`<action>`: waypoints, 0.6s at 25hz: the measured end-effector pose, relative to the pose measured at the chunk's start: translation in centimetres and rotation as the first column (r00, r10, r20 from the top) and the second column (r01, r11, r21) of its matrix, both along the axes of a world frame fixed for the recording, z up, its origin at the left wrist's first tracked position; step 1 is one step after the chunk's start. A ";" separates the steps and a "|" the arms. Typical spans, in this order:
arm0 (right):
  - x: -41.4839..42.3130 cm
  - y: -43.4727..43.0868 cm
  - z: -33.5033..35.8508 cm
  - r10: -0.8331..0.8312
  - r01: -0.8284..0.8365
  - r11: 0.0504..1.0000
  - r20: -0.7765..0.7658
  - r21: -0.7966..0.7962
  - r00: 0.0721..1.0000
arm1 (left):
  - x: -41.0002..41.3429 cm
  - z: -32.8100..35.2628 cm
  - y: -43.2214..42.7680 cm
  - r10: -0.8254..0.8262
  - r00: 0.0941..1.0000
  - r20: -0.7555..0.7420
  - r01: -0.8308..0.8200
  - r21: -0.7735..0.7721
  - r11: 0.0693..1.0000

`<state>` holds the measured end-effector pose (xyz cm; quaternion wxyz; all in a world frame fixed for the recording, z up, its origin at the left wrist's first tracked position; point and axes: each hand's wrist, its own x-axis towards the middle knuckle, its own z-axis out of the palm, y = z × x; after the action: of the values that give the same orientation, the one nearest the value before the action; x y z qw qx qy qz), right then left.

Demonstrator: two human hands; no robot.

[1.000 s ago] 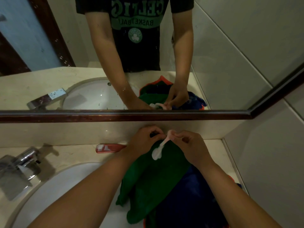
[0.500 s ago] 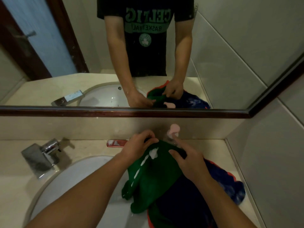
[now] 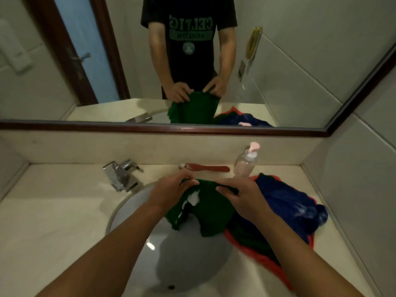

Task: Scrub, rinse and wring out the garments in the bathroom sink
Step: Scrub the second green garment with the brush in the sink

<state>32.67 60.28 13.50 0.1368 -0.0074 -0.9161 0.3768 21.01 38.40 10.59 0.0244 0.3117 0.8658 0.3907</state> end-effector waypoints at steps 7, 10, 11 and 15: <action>1.3 -7.8 1.9 0.049 -0.019 0.993 0.262 -0.116 0.964 | 2.8 1.8 -9.9 -0.077 0.997 0.020 0.078 -0.065 0.995; -1.1 -9.4 -1.4 0.036 -0.035 0.999 0.363 -0.008 0.931 | 1.7 -0.9 -10.4 -0.015 0.998 0.054 0.026 -0.206 0.978; -2.2 -9.7 -3.0 0.020 -0.037 0.999 0.375 0.036 0.927 | 1.1 -2.4 -10.1 0.022 0.997 0.070 -0.003 -0.250 0.968; -7.6 -8.7 -9.1 -0.061 0.015 0.994 0.416 0.112 0.907 | -2.6 -8.7 -7.0 0.164 0.982 0.096 -0.126 -0.322 0.939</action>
<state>25.02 51.62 4.39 -0.0551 -0.0985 -0.9426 0.3143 18.39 31.42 1.92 0.0973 0.2148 0.9344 0.2670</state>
